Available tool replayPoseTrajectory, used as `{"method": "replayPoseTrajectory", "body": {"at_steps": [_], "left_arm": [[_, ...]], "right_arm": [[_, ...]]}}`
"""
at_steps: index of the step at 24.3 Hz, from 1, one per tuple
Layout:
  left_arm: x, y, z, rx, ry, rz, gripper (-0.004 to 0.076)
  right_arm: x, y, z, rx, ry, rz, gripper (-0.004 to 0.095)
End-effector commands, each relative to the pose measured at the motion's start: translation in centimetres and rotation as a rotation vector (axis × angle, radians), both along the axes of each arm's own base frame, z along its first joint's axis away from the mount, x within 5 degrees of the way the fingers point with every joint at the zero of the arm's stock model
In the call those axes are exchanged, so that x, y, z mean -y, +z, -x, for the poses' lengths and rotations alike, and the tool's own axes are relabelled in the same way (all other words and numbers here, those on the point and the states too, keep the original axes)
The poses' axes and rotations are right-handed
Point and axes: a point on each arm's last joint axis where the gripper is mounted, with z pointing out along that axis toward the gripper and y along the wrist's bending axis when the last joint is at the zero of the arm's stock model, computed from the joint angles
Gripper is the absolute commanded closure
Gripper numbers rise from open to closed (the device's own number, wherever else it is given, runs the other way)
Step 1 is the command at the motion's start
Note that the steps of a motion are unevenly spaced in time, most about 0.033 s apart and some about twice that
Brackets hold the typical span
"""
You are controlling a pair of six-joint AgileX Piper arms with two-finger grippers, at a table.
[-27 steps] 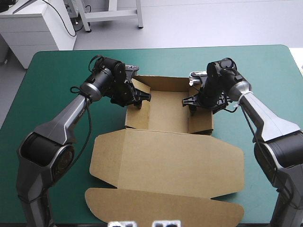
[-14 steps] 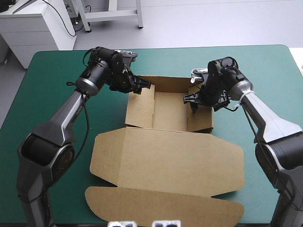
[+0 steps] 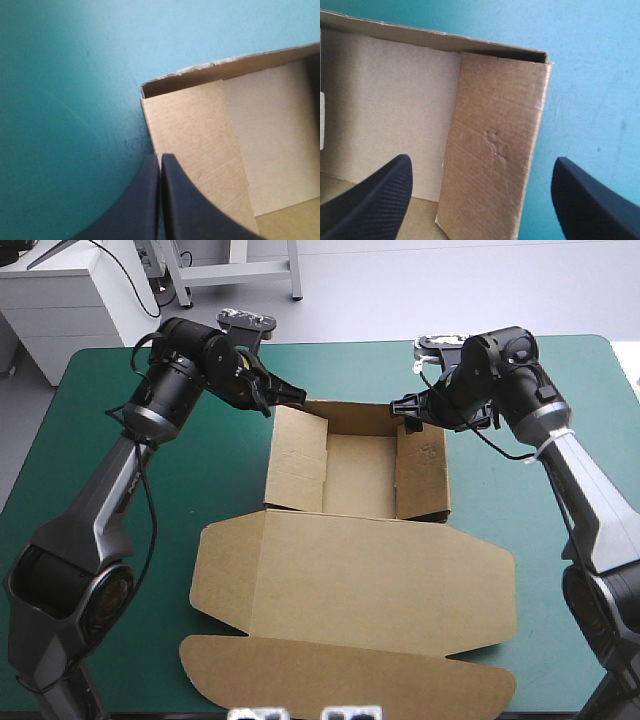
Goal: Fold the box
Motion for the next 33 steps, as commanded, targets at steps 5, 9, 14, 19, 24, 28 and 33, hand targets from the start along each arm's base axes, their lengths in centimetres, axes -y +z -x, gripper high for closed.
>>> {"method": "replayPoseTrajectory", "body": {"at_steps": [5, 9, 14, 19, 24, 28, 33], "left_arm": [[-4.1, 8.9, 8.3, 0.197, -0.013, 0.077, 0.0732], [-6.2, 9.2, 12.5, 0.269, -0.014, 0.109, 0.0732], [-8.8, 7.1, 17.7, 0.385, -0.003, 0.178, 0.0732], [-11.5, 3.9, 23.2, 0.415, -0.002, 0.194, 0.0732], [-13.5, -0.6, 26.8, 0.411, 0.003, 0.158, 0.0732], [-14.4, -2.8, 28.5, 0.469, 0.003, 0.183, 0.0732], [-15.0, -5.2, 29.7, 0.489, 0.003, 0.19, 0.0732]], "right_arm": [[1.2, 5.3, 3.8, 0.131, -0.001, -0.059, 0.0193], [1.5, 1.9, 5.0, 0.003, -0.002, -0.037, 0.0193], [1.5, -0.9, 4.8, -0.039, -0.007, -0.003, 0.0193], [1.4, -2.7, 4.4, -0.027, -0.01, -0.019, 0.0193], [1.3, -5.0, 4.0, -0.026, -0.015, -0.019, 0.0193], [1.1, -6.8, 3.5, -0.064, -0.016, -0.009, 0.0193], [0.6, -9.2, 2.4, -0.131, 0.001, 0.008, 0.022]]}}
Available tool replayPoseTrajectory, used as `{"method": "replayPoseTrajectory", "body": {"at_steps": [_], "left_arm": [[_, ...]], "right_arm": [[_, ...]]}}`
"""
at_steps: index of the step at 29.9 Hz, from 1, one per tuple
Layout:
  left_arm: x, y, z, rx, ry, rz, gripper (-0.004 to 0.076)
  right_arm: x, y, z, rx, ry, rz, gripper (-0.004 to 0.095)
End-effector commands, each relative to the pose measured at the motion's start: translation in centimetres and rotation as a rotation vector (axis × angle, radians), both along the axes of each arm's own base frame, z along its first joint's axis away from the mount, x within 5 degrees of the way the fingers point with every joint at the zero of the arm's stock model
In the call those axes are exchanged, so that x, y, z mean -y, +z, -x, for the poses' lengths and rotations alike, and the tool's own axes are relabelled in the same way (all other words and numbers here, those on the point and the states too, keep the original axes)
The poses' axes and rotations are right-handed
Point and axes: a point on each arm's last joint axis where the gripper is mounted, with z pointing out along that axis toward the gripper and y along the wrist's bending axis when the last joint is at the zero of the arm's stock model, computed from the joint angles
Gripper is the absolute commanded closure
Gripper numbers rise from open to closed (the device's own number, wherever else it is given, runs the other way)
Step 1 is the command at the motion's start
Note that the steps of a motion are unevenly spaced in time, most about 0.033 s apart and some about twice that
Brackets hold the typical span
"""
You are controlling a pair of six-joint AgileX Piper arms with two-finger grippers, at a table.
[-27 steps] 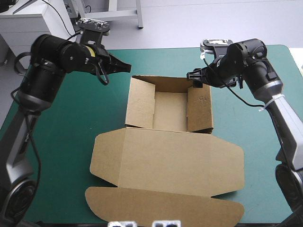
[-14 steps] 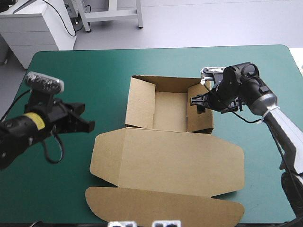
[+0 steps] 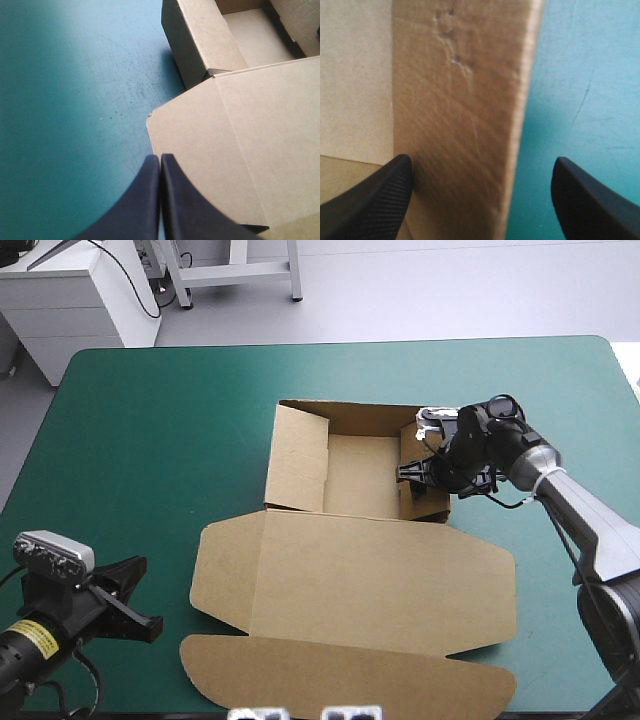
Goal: Fold the box
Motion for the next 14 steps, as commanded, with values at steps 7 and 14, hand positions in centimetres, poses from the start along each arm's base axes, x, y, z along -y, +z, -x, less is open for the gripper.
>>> {"method": "replayPoseTrajectory", "body": {"at_steps": [7, 14], "left_arm": [[-0.2, -1.7, 0.3, 0.05, 0.0, 0.027, 0.0732], [-0.1, -1.9, 0.3, 0.049, -0.001, 0.021, 0.0732]], "right_arm": [[-0.2, 0.5, -0.6, 0.045, 0.057, -0.006, 0.0827], [1.6, 5.7, -0.2, 0.101, 0.089, 0.112, 0.0928]]}}
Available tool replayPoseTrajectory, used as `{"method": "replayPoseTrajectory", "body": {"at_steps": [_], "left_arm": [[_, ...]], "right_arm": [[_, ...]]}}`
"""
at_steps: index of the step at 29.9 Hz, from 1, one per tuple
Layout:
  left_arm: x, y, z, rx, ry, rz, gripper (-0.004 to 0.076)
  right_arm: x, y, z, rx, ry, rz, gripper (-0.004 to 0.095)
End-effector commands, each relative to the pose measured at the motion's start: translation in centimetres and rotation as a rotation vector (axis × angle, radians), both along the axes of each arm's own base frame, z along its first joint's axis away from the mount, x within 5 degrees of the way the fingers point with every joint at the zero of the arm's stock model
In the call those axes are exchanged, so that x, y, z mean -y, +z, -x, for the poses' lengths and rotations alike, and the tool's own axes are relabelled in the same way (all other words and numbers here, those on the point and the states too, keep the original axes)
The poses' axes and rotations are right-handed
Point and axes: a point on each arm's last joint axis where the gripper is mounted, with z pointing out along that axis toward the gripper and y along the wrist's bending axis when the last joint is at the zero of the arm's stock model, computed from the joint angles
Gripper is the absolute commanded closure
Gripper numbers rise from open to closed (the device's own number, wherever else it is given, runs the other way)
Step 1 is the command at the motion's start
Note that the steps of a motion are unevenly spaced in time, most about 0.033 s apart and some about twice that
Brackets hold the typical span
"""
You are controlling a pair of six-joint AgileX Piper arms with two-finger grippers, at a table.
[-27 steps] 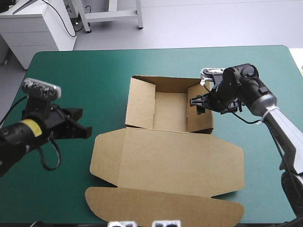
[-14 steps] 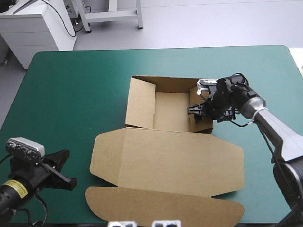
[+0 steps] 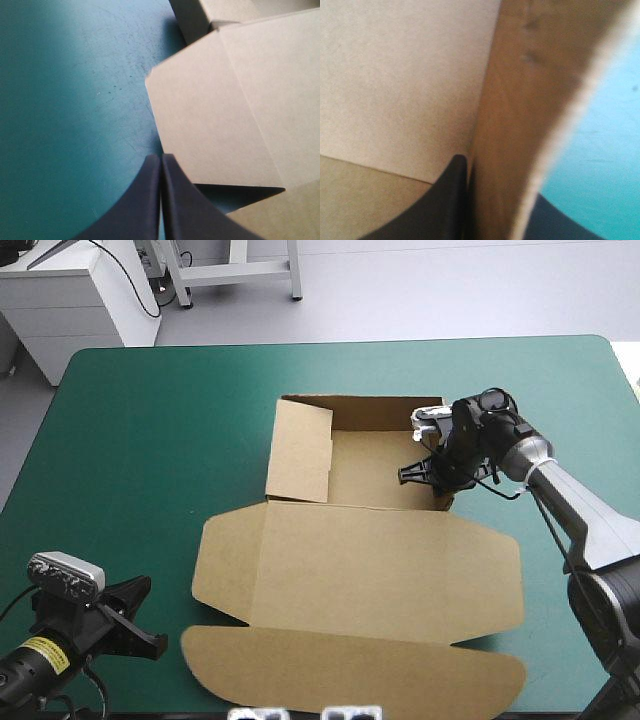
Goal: Fold the box
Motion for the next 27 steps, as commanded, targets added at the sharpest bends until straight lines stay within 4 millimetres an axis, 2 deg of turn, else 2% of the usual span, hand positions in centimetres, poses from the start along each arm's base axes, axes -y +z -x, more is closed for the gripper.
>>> {"method": "replayPoseTrajectory", "body": {"at_steps": [1, 8, 12, 16, 21, 27], "left_arm": [[0.2, 1.3, -0.3, 0.081, -0.001, 0.041, 0.0732], [0.2, 0.5, -0.5, 0.061, -0.001, 0.031, 0.0732], [0.3, 0.1, -0.5, 0.047, -0.002, 0.027, 0.0732], [0.3, 0.2, -0.5, 0.054, -0.002, 0.03, 0.0732], [0.3, 0.2, -0.5, 0.054, -0.003, 0.032, 0.0732], [0.3, 0.3, -0.5, 0.061, -0.003, 0.036, 0.0732]], "right_arm": [[2.0, 6.7, 0.7, 0.136, 0.002, 0.035, 0.0928], [8.2, 16.2, 1.7, 0.405, -0.108, 0.049, 0.0928], [12.3, 18.9, 2.6, 0.495, -0.192, 0.09, 0.0928], [16.7, 19.1, 3.1, 0.496, -0.301, 0.144, 0.0928], [21.9, 18.0, 2.9, 0.477, -0.434, 0.189, 0.0928], [26.4, 14.3, 1.0, 0.365, -0.519, 0.176, 0.0928]]}}
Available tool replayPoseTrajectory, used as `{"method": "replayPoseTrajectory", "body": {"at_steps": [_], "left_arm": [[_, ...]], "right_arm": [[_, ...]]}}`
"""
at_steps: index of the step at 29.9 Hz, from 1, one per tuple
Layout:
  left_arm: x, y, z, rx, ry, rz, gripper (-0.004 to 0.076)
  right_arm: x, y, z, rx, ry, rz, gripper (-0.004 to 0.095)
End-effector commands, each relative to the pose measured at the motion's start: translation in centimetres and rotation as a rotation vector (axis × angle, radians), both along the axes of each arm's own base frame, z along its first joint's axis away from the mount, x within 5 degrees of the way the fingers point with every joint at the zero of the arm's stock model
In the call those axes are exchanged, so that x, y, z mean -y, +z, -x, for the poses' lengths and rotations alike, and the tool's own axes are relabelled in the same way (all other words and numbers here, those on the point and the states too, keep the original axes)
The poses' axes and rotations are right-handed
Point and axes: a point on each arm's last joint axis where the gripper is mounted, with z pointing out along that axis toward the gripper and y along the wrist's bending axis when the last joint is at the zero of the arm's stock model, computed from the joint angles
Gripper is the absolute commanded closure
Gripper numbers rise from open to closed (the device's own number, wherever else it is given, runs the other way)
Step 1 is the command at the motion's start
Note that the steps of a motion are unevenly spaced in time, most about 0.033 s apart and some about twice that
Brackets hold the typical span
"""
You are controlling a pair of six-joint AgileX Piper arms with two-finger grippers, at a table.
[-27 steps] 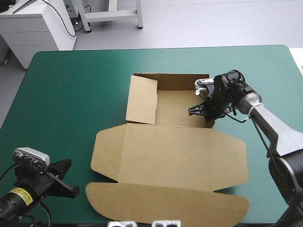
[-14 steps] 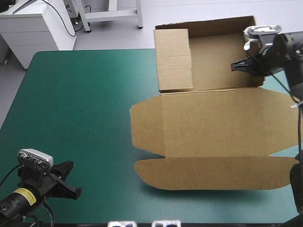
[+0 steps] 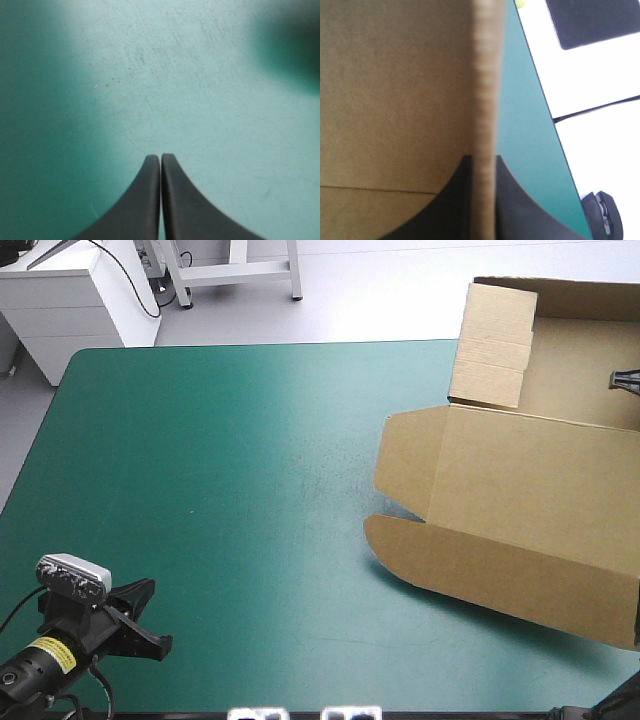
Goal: Fold the box
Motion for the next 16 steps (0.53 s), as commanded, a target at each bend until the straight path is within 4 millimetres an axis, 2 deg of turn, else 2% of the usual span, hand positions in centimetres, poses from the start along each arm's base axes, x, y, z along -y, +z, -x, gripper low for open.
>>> {"method": "replayPoseTrajectory", "body": {"at_steps": [1, 5, 9, 12, 16], "left_arm": [[0.2, 1.3, -0.3, 0.08, -0.002, 0.045, 0.0732], [0.3, 1.5, -0.4, 0.099, -0.003, 0.054, 0.0732], [0.3, 1.6, -0.4, 0.109, -0.003, 0.059, 0.0732], [0.3, 1.6, -0.4, 0.107, -0.001, 0.063, 0.0732], [0.3, 1.6, -0.4, 0.106, -0.002, 0.061, 0.0732]], "right_arm": [[1.7, 0.0, -0.2, 0.03, -0.032, -0.011, 0.0928], [3.2, -3.5, -2.1, -0.056, -0.044, -0.051, 0.0927], [4.1, -6.3, -4.2, -0.068, -0.041, -0.062, 0.0928], [4.5, -7.7, -4.9, -0.093, -0.045, -0.075, 0.0928], [4.6, -8.6, -5.3, -0.107, -0.06, -0.099, 0.0918]]}}
